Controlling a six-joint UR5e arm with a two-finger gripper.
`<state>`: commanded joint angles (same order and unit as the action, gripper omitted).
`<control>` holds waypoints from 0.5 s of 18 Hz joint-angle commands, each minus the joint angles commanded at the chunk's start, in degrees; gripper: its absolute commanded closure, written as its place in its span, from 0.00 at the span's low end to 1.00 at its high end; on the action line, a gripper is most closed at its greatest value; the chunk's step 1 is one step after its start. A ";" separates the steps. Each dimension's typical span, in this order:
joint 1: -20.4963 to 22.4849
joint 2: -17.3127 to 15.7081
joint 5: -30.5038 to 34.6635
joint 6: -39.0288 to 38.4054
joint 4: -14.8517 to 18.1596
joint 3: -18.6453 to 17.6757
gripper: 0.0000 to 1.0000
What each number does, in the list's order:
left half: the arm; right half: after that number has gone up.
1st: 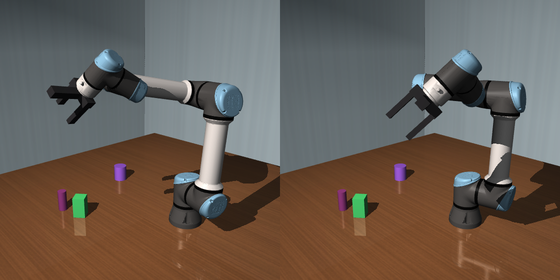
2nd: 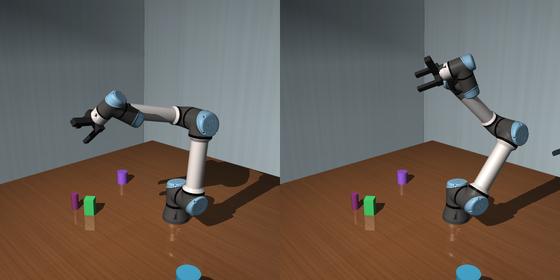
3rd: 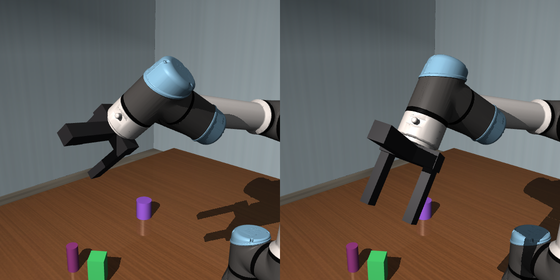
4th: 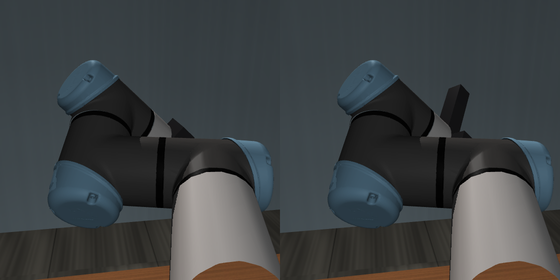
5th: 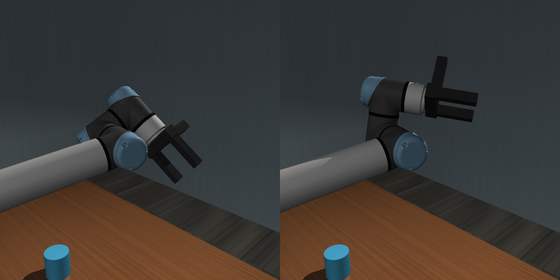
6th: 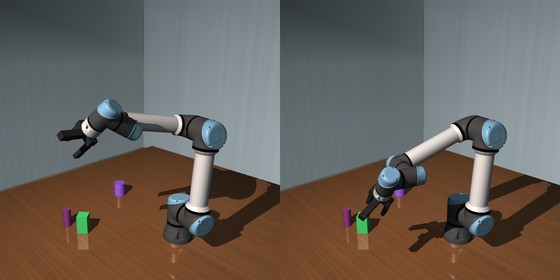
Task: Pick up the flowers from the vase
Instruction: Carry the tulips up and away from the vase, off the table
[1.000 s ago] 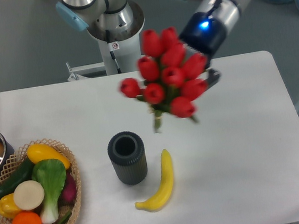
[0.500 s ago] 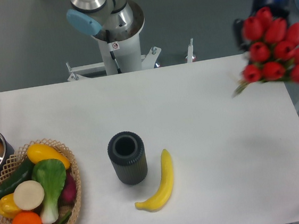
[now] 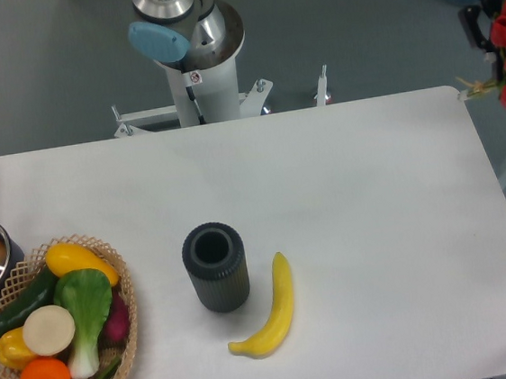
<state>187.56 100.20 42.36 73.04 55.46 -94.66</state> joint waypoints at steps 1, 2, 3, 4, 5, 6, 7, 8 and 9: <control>-0.17 0.00 0.36 0.00 -0.09 -0.44 0.52; -0.26 0.00 0.62 0.00 -0.09 -0.44 0.52; -0.26 0.09 0.88 -0.09 -0.09 -0.35 0.52; -0.35 0.00 0.97 -0.09 0.00 -0.44 0.52; -0.44 0.00 0.97 -0.26 0.17 -0.44 0.52; -0.53 0.00 0.89 -0.61 0.26 -0.44 0.52; -0.53 0.00 0.80 -0.61 0.35 -0.35 0.52; -0.53 0.00 0.71 -0.61 0.35 -0.35 0.52; -0.53 0.00 0.80 -0.61 0.27 -0.44 0.52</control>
<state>187.03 100.20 43.15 72.42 55.72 -95.10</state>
